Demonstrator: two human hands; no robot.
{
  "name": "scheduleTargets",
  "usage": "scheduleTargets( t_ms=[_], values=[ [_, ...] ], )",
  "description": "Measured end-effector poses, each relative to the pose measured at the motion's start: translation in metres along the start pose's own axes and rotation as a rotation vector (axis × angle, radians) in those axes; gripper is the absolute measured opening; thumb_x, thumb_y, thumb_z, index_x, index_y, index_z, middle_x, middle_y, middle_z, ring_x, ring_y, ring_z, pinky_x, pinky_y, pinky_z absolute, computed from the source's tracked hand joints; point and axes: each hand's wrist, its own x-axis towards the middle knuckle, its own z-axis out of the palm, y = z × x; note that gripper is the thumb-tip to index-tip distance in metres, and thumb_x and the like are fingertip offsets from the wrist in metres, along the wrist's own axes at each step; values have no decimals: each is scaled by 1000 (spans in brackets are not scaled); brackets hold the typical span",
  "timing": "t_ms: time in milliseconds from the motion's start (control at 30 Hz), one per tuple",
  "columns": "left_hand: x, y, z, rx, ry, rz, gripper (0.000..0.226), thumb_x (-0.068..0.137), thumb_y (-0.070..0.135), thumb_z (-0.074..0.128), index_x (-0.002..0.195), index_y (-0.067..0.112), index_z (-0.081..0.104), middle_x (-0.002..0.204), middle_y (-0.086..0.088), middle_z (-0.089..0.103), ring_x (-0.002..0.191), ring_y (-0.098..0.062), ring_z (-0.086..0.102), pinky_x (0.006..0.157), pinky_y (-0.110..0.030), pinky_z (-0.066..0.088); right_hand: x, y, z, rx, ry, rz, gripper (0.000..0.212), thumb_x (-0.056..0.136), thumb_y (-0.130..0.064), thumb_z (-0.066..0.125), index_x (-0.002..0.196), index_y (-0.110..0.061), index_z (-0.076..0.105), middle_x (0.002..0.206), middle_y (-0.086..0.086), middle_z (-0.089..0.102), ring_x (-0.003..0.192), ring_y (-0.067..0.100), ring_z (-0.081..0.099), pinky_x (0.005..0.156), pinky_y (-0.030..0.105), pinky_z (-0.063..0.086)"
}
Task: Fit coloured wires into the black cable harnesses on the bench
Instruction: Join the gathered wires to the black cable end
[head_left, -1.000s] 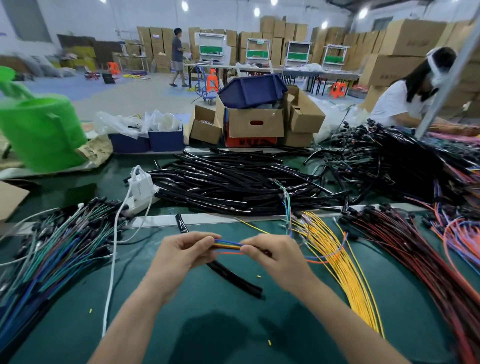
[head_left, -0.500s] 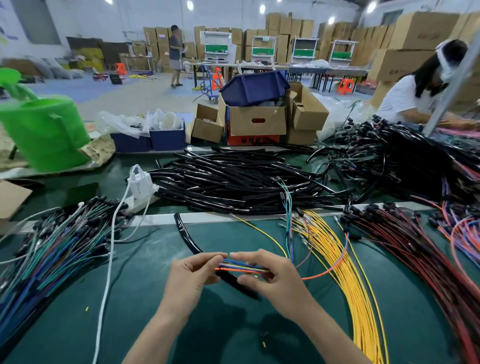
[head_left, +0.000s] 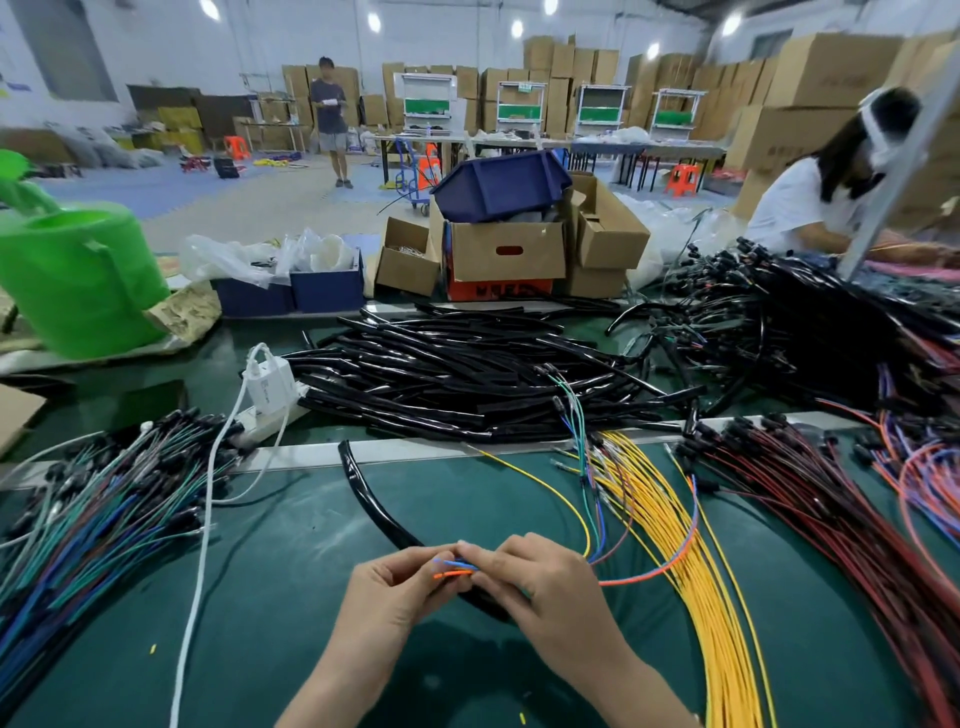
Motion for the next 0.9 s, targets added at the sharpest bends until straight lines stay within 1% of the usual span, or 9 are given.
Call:
scheduleTargets(
  t_ms=[100,200,267,333,433,533,633,767,900],
  values=[
    [2,4,-4,-88,-35,-69,24,76,15,61,88,1,75,94,-29,69,83,-31,72,66,-21,57,1,1,2,72,32,51,27,91,-28,59,115,-24,70,72,-2,61,67,15,57,60,31,48],
    [1,7,-10,-251,-45,-203,34,82,26,55,93,1,75,98,-26,70,86,-28,72,65,-21,58,1,0,2,200,75,111,26,86,-24,64,110,-20,72,71,-2,60,64,5,52,60,20,43],
    [0,6,-11,-351,-50,-271,32,84,22,54,88,-2,75,95,-22,71,81,-25,72,59,-19,57,1,0,2,290,71,141,26,85,-25,64,109,-19,72,73,-1,62,64,1,51,62,15,41],
    [-2,4,-10,-405,-57,-300,26,80,14,56,84,-3,75,90,-21,72,75,-22,72,56,-19,56,1,1,1,321,52,165,27,84,-25,64,109,-19,72,75,-2,64,65,2,54,63,15,42],
    [-1,2,-8,-390,-51,-294,21,73,8,59,82,-2,76,82,-17,72,64,-16,70,55,-18,56,1,1,1,310,13,172,27,84,-21,66,110,-18,72,78,-3,66,67,3,57,64,16,43],
    [0,0,-7,-389,-28,-281,22,72,12,59,75,-1,76,74,-12,70,56,-11,66,53,-16,55,0,1,1,343,-22,180,26,85,-16,67,110,-18,72,80,-4,68,69,5,59,65,19,45],
    [0,1,-7,-417,-13,-287,27,72,18,58,73,-2,76,72,-14,69,57,-11,66,51,-16,55,1,0,1,378,-18,205,25,84,-11,69,108,-16,73,82,-4,69,70,5,60,66,16,44],
    [-1,1,-7,-435,-27,-307,19,70,6,58,72,-2,75,73,-14,70,56,-11,66,50,-15,54,1,-1,0,416,-25,213,25,83,-9,70,107,-16,73,82,-5,69,70,7,61,67,18,45],
    [-1,-2,-9,-266,-10,-210,15,66,2,63,72,2,76,75,-11,72,59,-9,67,54,-14,54,0,1,0,408,-73,206,26,84,-9,69,109,-17,72,82,-9,67,71,0,58,68,13,42]
  ],
)
